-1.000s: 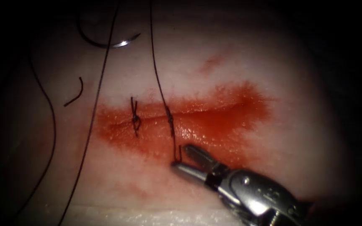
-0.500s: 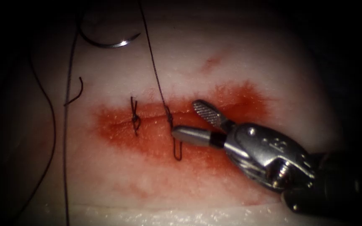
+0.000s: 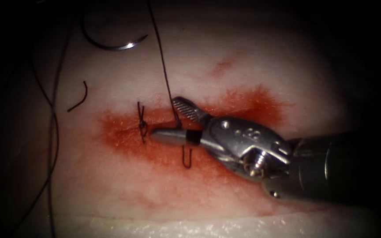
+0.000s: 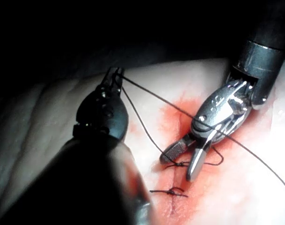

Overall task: Wound Closure
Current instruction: Pull thread taut with left end-effector

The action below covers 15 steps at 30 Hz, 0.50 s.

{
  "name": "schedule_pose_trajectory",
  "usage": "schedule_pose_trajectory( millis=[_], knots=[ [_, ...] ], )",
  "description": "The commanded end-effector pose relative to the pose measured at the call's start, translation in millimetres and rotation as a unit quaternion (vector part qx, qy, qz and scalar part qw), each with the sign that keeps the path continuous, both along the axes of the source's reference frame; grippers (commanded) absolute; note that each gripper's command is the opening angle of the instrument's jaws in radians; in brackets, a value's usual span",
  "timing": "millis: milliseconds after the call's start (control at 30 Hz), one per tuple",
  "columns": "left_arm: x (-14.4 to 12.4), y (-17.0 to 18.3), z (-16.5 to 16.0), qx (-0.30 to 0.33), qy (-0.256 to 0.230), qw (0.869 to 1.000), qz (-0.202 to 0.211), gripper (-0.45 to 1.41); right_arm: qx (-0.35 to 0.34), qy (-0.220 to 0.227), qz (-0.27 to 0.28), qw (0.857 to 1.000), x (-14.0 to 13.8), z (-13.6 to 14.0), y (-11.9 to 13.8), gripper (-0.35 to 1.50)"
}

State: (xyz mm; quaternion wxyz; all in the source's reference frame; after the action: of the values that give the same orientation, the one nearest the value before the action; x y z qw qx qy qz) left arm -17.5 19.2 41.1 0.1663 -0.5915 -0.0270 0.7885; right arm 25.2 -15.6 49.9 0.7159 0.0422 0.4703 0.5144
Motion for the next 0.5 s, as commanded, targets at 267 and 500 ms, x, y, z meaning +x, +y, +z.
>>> schedule_pose_trajectory(
  millis=[267, 500],
  knots=[
    [-0.7, -0.3, -0.1, -0.002, -0.002, 1.000, 0.002, -0.45, -0.032, -0.006, 0.000, 0.999, 2.3, 0.6, 0.8, 1.20],
    [-0.8, -0.9, -0.8, -0.002, -0.005, 1.000, 0.003, -0.45, -0.047, -0.010, 0.003, 0.999, 2.8, 0.7, 2.1, 1.16]
  ],
)
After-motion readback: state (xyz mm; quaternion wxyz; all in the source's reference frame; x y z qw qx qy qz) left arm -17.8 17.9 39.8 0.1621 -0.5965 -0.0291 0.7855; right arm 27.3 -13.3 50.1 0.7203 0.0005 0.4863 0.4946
